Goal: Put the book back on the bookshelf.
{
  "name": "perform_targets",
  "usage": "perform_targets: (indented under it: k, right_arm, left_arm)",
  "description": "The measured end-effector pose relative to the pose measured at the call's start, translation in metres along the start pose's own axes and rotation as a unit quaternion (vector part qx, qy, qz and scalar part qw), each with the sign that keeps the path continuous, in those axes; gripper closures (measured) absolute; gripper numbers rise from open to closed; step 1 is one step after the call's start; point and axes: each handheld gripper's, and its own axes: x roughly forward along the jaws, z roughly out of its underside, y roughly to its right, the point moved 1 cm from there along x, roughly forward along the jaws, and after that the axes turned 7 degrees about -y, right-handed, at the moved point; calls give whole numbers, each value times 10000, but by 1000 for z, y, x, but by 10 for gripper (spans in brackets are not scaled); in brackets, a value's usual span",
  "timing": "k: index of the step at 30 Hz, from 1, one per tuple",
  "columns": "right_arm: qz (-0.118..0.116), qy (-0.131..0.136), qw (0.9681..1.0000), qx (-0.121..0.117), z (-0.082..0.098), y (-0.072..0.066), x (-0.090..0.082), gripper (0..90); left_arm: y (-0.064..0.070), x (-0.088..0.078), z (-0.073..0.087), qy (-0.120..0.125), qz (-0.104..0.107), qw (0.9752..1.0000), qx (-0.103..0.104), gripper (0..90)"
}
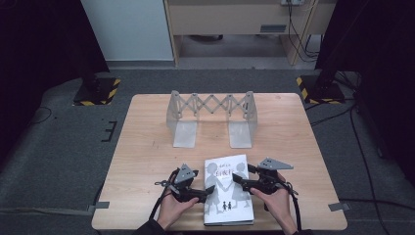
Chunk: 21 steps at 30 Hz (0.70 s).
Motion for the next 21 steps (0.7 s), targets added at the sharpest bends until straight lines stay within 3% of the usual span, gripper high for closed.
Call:
perform_targets:
  k: [5,21]
  right_arm:
    - [-36,-16,10000,30,-2,-3,5,268]
    - [-211,-3,9995,224,-4,-10,15,256]
  left_arm:
    - [1,-1,0,7,-41,10000,75,101]
    - [-1,-1,2,79,0,10000,2,101]
